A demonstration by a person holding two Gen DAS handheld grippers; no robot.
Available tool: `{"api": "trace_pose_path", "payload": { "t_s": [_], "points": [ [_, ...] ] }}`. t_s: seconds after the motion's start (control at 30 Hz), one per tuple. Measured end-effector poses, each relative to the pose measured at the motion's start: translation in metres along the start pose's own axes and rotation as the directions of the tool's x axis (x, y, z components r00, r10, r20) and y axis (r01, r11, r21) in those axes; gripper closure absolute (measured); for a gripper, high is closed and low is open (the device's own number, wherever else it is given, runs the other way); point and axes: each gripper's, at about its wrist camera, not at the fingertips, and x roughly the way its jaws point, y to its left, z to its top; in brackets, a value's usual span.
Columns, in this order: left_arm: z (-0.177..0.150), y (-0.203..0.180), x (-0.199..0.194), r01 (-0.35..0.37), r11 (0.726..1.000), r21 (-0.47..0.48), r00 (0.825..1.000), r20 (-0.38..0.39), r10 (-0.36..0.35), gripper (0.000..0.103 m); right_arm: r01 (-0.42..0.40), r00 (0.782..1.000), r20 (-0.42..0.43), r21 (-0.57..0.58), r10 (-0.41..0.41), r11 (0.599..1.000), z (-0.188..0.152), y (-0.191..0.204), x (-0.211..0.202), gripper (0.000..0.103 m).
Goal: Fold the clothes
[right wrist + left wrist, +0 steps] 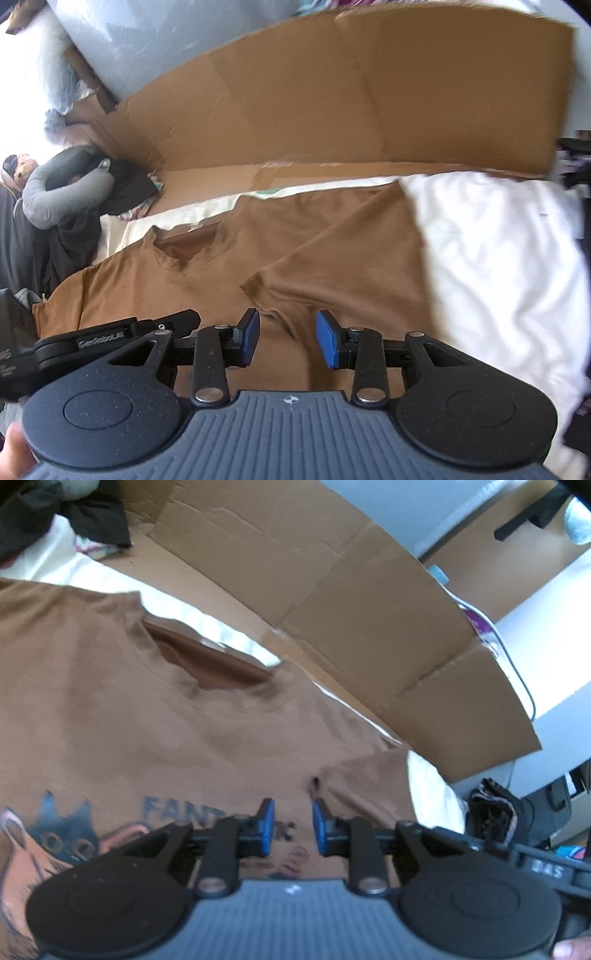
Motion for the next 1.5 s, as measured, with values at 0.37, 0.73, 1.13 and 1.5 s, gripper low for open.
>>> {"api": "trace_pose_path", "payload": {
  "t_s": [0.37, 0.73, 1.13, 1.5],
  "points": [
    [-0.018, -0.042, -0.002, 0.003, 0.992, 0.129, 0.994, -0.108, 0.011, 0.075, 0.073, 0.992, 0.082, 0.213, -0.093, 0.974, -0.051, -0.044, -0.045, 0.061],
    [-0.04, -0.062, 0.013, 0.043, 0.988, 0.146, 0.989, -0.149, -0.021, 0.072, 0.14, 0.987, 0.059, 0.13, -0.148, 0.982, -0.074, -0.052, -0.044, 0.061],
    [-0.057, -0.082, 0.039, 0.081, 0.965, 0.248, 0.981, -0.192, -0.033, 0.072, 0.21, 0.977, 0.041, 0.02, -0.211, 0.977, -0.076, -0.067, -0.02, 0.061],
    [-0.076, -0.082, 0.056, 0.082, 0.952, 0.296, 0.976, -0.216, -0.017, 0.072, 0.23, 0.973, 0.021, -0.024, -0.229, 0.973, -0.079, -0.085, 0.007, 0.061]
  ]
}}
